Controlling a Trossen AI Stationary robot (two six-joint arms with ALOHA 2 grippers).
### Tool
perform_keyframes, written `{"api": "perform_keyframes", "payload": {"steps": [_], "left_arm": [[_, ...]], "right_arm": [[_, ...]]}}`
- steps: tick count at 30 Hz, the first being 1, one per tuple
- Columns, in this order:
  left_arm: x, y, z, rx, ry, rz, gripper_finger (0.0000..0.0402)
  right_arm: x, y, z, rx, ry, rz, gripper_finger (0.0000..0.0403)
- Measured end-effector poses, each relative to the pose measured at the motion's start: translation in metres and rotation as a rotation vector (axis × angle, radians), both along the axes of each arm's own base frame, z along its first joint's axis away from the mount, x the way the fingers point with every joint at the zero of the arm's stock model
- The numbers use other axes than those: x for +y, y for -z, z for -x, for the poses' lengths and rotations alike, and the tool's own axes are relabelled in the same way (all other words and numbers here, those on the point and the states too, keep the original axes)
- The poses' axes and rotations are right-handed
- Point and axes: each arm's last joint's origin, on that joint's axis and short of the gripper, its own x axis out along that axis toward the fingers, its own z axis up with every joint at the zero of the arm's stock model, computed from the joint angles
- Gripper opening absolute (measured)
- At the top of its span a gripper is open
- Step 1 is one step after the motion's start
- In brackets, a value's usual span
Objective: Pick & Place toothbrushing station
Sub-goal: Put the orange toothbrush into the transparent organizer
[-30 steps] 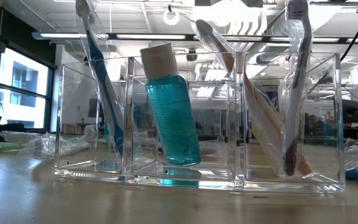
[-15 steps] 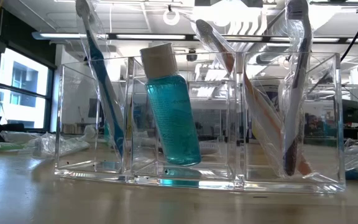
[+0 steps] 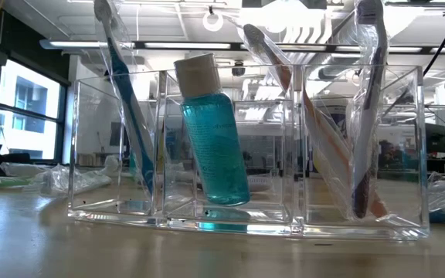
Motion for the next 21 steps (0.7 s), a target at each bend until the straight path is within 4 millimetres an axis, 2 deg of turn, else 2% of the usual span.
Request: {"api": "perform_keyframes", "payload": {"steps": [6,9,14,21], "left_arm": [[0.0,0.0,0.001,0.007,-0.022,-0.002,0.002],[-0.002,-0.005,0.006,0.017,-0.03,-0.001,0.002],[-0.014,-0.01,0.019,0.042,-0.083,0.02,0.002],[-0.047,-0.059,0.052,0.052,-0.141,0.031,0.002]], "right_arm": [[-0.007,-0.013,0.017,-0.018,0.033,-0.052,0.0275],[-0.016,-0.019,0.03,-0.019,0.083,-0.071,0.0281],[-0.032,-0.026,0.053,0.001,0.173,-0.135,0.0266],[-0.04,-0.02,0.072,0.064,0.24,-0.146,0.0248]]}}
